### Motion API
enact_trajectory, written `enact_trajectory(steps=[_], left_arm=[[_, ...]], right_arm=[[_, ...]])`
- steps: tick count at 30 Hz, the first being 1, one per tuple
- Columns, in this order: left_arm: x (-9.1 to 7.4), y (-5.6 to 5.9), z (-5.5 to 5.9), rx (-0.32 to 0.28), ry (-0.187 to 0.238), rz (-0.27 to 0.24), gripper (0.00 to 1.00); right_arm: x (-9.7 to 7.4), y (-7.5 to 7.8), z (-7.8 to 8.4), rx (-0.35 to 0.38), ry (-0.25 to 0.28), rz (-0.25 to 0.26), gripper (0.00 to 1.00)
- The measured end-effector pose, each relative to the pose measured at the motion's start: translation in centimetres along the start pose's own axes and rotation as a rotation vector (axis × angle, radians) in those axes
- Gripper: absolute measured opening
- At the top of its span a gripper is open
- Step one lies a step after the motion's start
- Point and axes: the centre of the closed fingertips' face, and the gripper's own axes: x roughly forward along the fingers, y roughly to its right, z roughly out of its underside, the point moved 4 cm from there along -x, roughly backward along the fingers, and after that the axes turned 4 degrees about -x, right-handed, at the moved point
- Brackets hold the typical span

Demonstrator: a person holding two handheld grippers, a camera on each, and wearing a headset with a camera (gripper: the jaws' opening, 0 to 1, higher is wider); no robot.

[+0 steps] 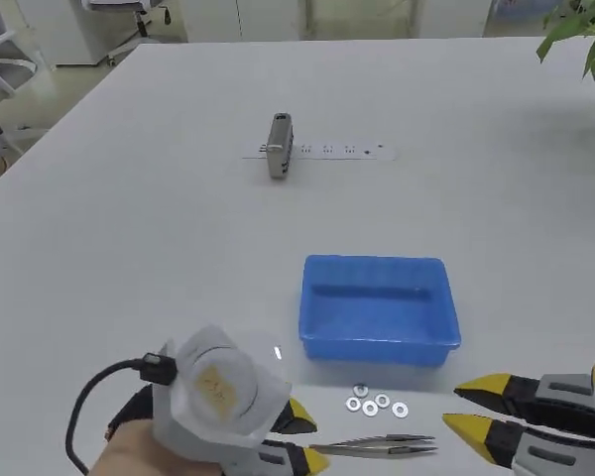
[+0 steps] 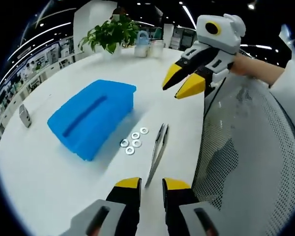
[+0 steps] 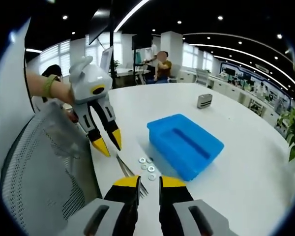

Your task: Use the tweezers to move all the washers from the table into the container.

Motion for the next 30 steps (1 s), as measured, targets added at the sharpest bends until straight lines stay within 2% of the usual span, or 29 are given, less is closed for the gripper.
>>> enact_trajectory(steps=[5, 8, 14, 18, 24, 30], left_arm=[[0.9, -0.2, -0.2, 0.004, -0.013, 0.0, 0.09], [1.2, -0.2, -0.1, 0.052, -0.051, -0.003, 0.08], [1.2, -0.5, -0.1, 0.105, -0.071, -0.01, 0.05], [1.2, -0.3, -0.2, 0.123, -0.07, -0.003, 0.0], [1.0, 0.3, -0.5, 0.151, -0.068, 0.013, 0.0], [-0.9, 0.8, -2.2, 0.205, -0.03, 0.001, 0.0]], right_arm=[[0.0, 0.0, 0.5, -0.003, -0.029, 0.009, 0.14], [-0.1, 0.1, 0.6, 0.003, -0.03, 0.012, 0.14], [-0.3, 0.2, 0.8, 0.002, -0.035, 0.018, 0.15], [-0.3, 0.1, 1.0, 0.005, -0.034, 0.016, 0.15], [0.1, -0.4, 1.1, -0.007, -0.045, -0.004, 0.16], [0.7, -0.8, 1.0, -0.035, -0.053, -0.034, 0.17]])
